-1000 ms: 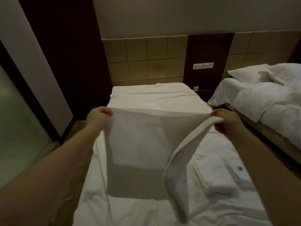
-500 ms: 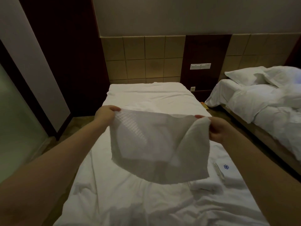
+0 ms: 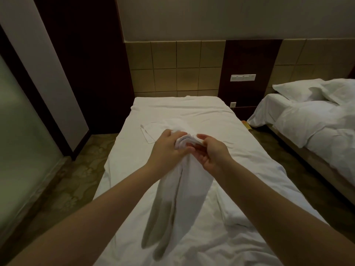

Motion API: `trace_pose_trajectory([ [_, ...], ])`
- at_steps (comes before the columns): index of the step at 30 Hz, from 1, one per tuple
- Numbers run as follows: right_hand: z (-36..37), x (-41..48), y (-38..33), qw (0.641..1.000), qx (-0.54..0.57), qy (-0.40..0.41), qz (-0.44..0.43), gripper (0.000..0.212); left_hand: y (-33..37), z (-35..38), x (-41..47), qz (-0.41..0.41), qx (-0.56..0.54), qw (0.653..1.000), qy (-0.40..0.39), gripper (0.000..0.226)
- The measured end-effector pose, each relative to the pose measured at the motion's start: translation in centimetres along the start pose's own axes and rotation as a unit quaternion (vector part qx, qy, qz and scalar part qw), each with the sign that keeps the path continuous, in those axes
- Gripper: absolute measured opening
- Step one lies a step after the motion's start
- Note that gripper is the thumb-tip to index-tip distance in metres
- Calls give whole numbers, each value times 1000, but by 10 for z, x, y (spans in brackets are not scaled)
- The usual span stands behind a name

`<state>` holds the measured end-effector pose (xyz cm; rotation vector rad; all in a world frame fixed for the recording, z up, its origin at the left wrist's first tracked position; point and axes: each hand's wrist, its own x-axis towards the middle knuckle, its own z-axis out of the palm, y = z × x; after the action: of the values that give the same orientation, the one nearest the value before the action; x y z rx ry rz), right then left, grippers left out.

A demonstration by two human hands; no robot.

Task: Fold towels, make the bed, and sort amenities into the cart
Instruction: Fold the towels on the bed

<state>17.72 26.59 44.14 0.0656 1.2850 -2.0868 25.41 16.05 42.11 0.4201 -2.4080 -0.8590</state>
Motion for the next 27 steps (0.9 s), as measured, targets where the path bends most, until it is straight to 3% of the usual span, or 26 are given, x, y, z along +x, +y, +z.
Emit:
trace_pose_trajectory([
  [3, -2, 1, 2, 997, -65, -35, -23, 25, -8, -2, 5, 2, -38, 998, 56, 17],
  [5, -15, 8, 1, 955, -273, -61, -102, 18, -10, -6, 9, -22, -94, 994, 53, 15],
  [7, -34, 16, -6, 821, -519, -90, -222, 15, -12, -14, 15, -49, -162, 986, 16, 18],
  [9, -50, 25, -15, 681, -658, -126, -295, 24, -14, -22, 19, -58, -190, 980, -32, 17],
  [11, -61, 37, -24, 580, -741, -125, -315, 39, -18, -29, 24, -58, -214, 973, -69, 17],
  [13, -71, 51, -31, 514, -798, -113, -294, 49, -22, -36, 30, -63, -240, 965, -81, 17],
  [15, -82, 65, -28, 512, -815, -131, -238, 55, -27, -43, 36, -73, -258, 961, -71, 17],
  [17, -92, 76, -17, 577, -780, -171, -172, 57, -33, -50, 41, -82, -277, 955, -70, 17],
  [19, -97, 81, -10, 651, -719, -193, -150, 43, -42, -54, 44, -84, -273, 955, -75, 18],
  [21, -94, 81, -17, 735, -633, -146, -196, 22, -58, -55, 50, -96, -244, 963, -63, 17],
  [22, -92, 82, -24, 758, -592, -116, -250, 17, -68, -56, 53, -107, -230, 966, -52, 16],
  [23, -87, 82, -31, 753, -572, -98, -311, 17, -80, -56, 56, -116, -220, 968, -42, 16],
  [24, -80, 83, -37, 724, -581, -96, -358, 19, -93, -55, 57, -124, -207, 970, -38, 16],
  [27, -60, 92, -41, 590, -668, -118, -438, 24, -130, -38, 59, -155, -144, 975, -68, 18],
])
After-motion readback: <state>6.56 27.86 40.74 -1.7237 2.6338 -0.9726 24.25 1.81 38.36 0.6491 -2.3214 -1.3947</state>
